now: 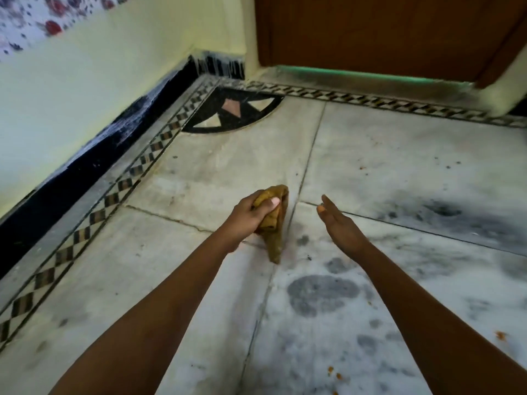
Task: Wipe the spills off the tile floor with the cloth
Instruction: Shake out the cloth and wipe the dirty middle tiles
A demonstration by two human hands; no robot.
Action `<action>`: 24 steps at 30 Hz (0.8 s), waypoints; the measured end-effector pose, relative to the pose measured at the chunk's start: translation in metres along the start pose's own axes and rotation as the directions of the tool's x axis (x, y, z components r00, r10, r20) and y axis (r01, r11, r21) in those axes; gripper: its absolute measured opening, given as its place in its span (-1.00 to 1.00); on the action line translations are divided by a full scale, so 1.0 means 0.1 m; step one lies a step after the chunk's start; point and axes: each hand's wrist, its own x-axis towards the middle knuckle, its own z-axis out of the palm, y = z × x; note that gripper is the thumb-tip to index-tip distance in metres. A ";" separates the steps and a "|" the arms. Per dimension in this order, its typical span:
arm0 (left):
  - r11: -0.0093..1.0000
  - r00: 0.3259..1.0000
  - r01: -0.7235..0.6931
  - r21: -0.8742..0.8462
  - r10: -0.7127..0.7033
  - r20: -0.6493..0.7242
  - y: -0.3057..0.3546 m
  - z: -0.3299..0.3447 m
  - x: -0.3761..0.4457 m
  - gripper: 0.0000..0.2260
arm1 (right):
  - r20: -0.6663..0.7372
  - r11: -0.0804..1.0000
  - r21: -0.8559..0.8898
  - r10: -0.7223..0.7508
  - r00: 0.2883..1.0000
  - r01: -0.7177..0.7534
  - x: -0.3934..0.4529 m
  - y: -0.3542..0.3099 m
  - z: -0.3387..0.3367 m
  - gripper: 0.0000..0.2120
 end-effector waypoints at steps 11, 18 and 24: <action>0.947 0.976 0.045 -0.318 0.027 0.217 2.17 0.92 -0.42 -0.92 | -0.070 0.997 0.019 -0.074 0.995 0.076 -1.00 -0.67 -1.54 -0.20; 0.875 0.961 0.185 -0.447 -0.067 0.268 2.66 1.28 -0.77 -0.86 | -0.471 0.992 -0.042 -0.127 0.873 0.122 -1.36 -0.66 -1.77 -0.77; 0.835 0.989 0.145 -0.531 -0.102 0.109 2.57 1.35 -0.83 -0.74 | -0.318 0.936 0.332 -0.007 0.948 0.118 -1.63 -0.45 -2.16 -0.79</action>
